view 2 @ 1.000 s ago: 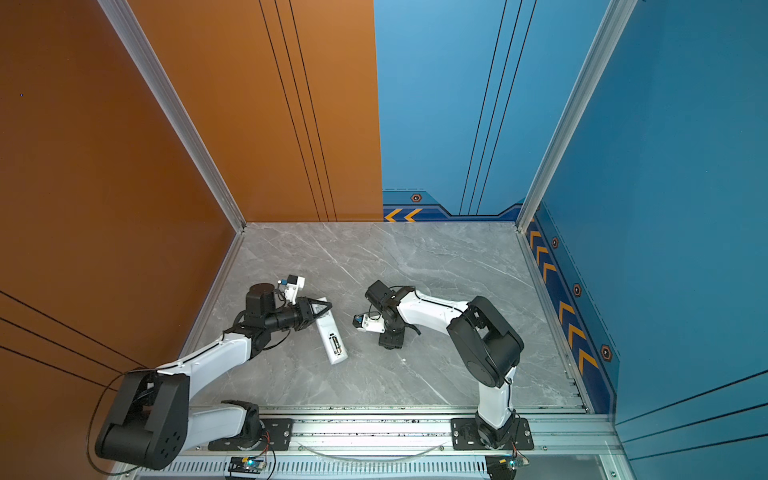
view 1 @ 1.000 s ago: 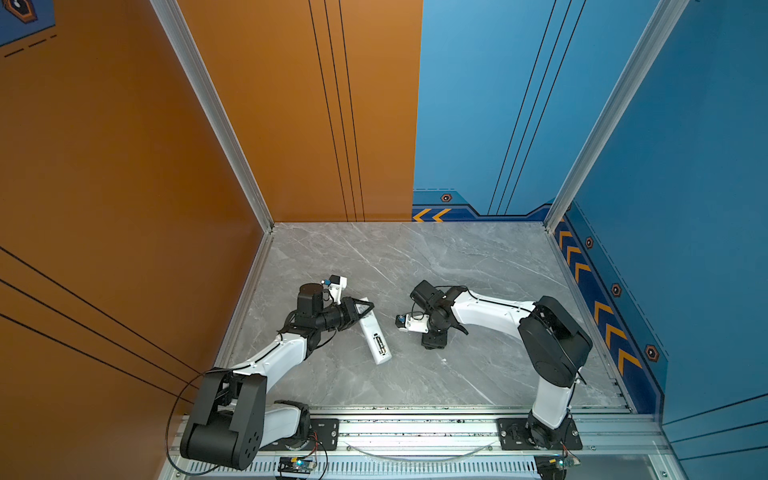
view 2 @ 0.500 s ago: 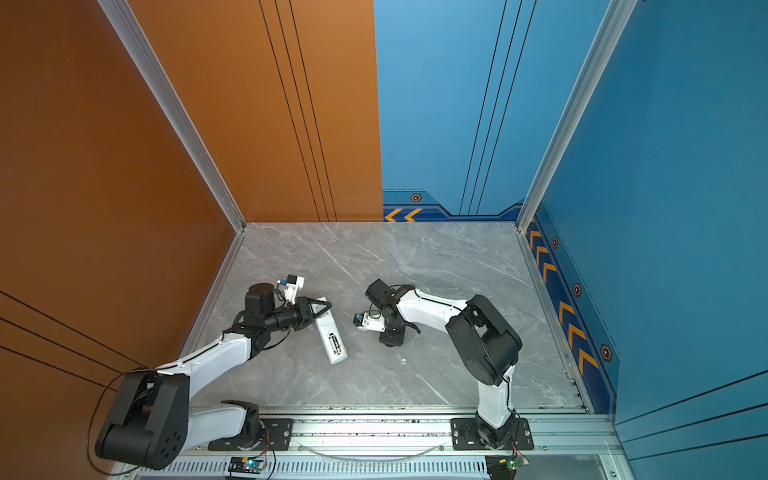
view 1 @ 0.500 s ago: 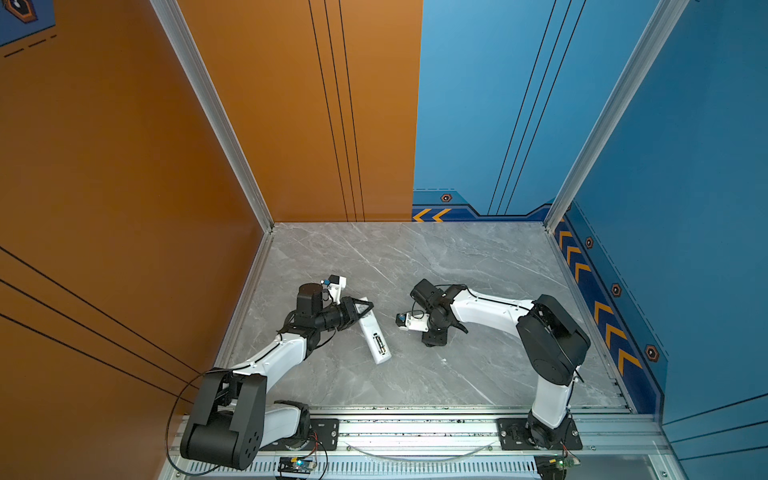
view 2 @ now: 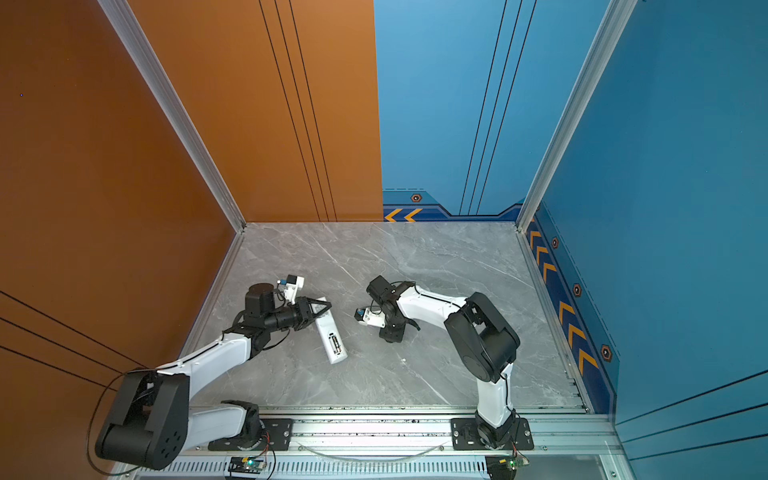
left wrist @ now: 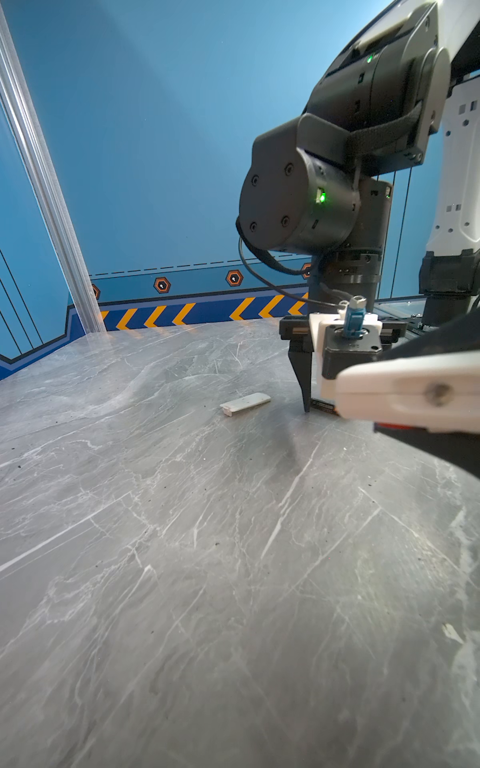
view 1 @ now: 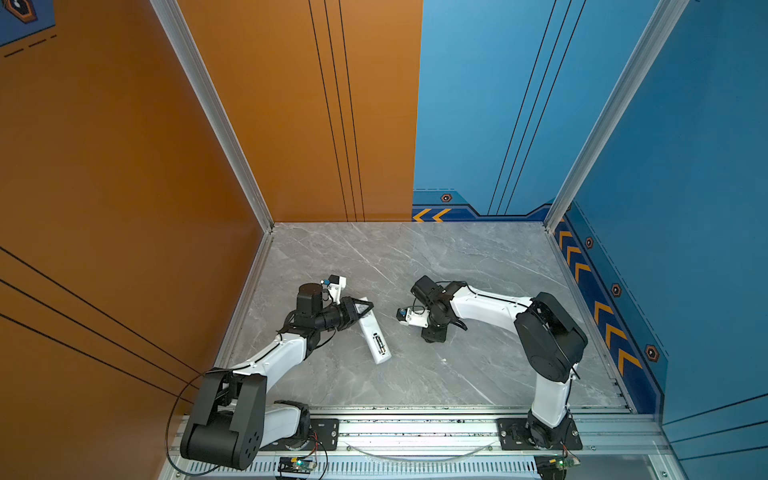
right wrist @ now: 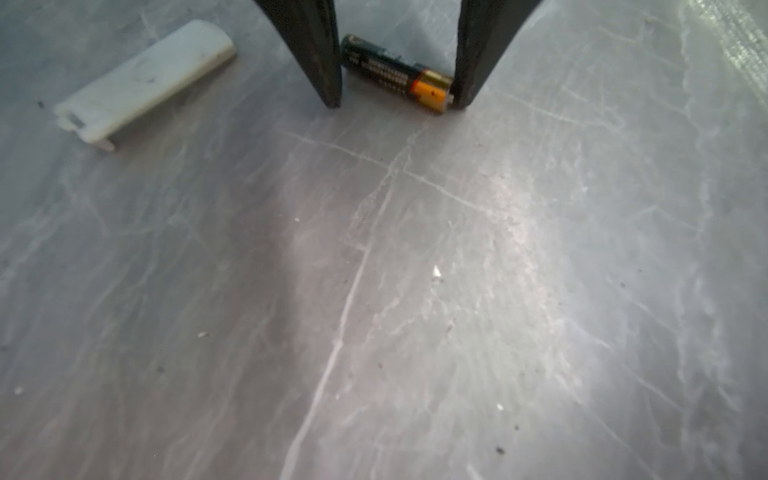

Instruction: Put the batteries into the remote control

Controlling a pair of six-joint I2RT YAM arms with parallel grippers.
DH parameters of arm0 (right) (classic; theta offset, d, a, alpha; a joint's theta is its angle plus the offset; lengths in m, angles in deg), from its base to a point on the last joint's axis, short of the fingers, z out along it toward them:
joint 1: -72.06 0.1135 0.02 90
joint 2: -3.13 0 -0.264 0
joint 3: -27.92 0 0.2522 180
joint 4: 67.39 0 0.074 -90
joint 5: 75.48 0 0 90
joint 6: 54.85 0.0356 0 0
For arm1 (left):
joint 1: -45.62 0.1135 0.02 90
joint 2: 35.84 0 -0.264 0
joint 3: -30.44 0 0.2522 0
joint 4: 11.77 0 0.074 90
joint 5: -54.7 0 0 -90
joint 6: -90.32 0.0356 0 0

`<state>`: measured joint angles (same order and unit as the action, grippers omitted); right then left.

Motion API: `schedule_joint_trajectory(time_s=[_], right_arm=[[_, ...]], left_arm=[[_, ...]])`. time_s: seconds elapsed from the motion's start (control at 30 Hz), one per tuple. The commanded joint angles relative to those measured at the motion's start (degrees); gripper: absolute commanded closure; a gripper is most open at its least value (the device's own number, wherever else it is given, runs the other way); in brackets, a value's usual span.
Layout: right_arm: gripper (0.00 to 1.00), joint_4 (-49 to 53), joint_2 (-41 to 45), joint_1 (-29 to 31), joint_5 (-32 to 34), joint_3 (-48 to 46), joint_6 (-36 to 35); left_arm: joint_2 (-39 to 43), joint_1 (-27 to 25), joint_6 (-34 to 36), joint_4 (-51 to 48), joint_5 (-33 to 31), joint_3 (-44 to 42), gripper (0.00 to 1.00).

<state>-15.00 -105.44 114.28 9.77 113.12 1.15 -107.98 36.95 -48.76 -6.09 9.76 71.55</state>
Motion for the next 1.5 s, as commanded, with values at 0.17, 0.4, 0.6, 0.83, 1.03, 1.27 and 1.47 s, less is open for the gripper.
schedule_joint_trajectory(time_s=[0.17, 0.4, 0.6, 0.83, 1.03, 1.27, 1.47], right_arm=[[0.62, 2.23, -2.11, -0.64, 1.44, 0.25, 5.26], [0.64, 3.58, -3.64, -1.07, 1.24, 1.89, 11.8], [0.66, 5.52, -5.01, -1.61, 1.12, 2.8, 16.7], [0.69, 5.49, -4.74, -1.55, 0.71, 2.97, 23.35], [0.69, 5.47, -4.86, -1.5, 0.31, 2.63, 28.73], [0.67, 5.58, -3.99, -1.61, 0.01, 0.88, 32.58], [0.55, 5.53, -2.74, -3.17, -2.62, -0.43, 30.65]], left_arm=[[0.55, 0.4, 0.26, 0.95, 1.08, -0.26, 1.0], [1.13, 0.46, 0.32, 0.96, 1.02, -0.25, 1.0], [1.74, 0.47, 0.39, 1.0, 0.93, -0.18, 1.0], [2.0, 0.41, 0.39, 0.95, 0.91, -0.06, 1.0], [2.45, 0.4, 0.29, 0.97, 1.0, -0.13, 1.0], [2.57, 0.36, 0.22, 0.96, 0.99, -0.11, 1.0], [2.79, 0.4, 0.26, 0.95, 1.0, -0.2, 1.0]])
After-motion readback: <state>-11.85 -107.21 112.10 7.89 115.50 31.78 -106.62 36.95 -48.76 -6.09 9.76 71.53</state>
